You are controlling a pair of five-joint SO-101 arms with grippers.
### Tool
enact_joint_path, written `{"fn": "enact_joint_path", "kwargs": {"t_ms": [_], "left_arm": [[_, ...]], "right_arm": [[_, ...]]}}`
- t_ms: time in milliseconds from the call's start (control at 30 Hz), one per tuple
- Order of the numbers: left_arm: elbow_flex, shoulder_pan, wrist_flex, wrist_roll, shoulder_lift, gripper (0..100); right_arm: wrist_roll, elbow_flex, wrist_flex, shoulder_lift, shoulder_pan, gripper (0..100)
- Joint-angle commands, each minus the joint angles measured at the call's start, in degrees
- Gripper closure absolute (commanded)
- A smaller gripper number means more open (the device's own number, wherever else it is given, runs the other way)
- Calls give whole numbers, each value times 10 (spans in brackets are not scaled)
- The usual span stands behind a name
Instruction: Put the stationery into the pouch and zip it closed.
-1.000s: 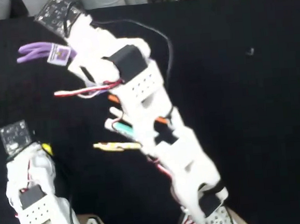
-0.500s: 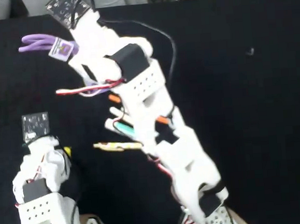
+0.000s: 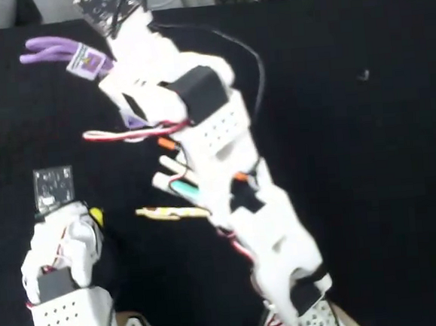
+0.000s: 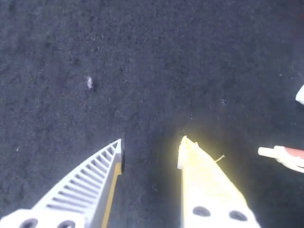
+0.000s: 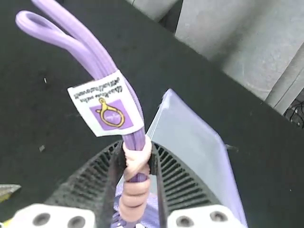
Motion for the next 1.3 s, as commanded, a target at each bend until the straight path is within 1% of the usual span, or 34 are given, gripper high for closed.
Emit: {"fn": "enact_joint_path", "kwargs": {"t_ms": [0, 100, 200, 367, 500, 633, 733, 800, 933, 1000, 1100, 1267], "left_arm": [[20, 7, 30, -5, -106, 796], [36, 7, 74, -5, -177, 796], [24, 7, 76, -5, -156, 796], [24, 7, 79, -5, -166, 796], [26, 7, 80, -5, -166, 796], [32, 7, 76, -5, -166, 796], [32, 7, 76, -5, -166, 796], [32, 7, 76, -5, -166, 796], [32, 7, 76, -5, -166, 796], [32, 7, 76, -5, -166, 796], [32, 7, 76, -5, -166, 796], [28, 20, 81, -2, -166, 796]], "right_arm": [[-13, 15, 20, -77, -7, 988], [-13, 78, 20, -124, -9, 988], [-13, 145, 19, -182, -10, 988], [-14, 269, 18, -273, -11, 988], [-34, 354, 18, -332, -11, 988], [-34, 465, -4, -384, -11, 988], [-33, 571, -49, -439, -11, 988], [-33, 662, -100, -491, -11, 988], [-32, 870, -265, -599, -8, 988], [-18, 954, -340, -644, -8, 988], [-2, 1018, -406, -684, -8, 988], [-4, 1039, -424, -669, -11, 988]]}}
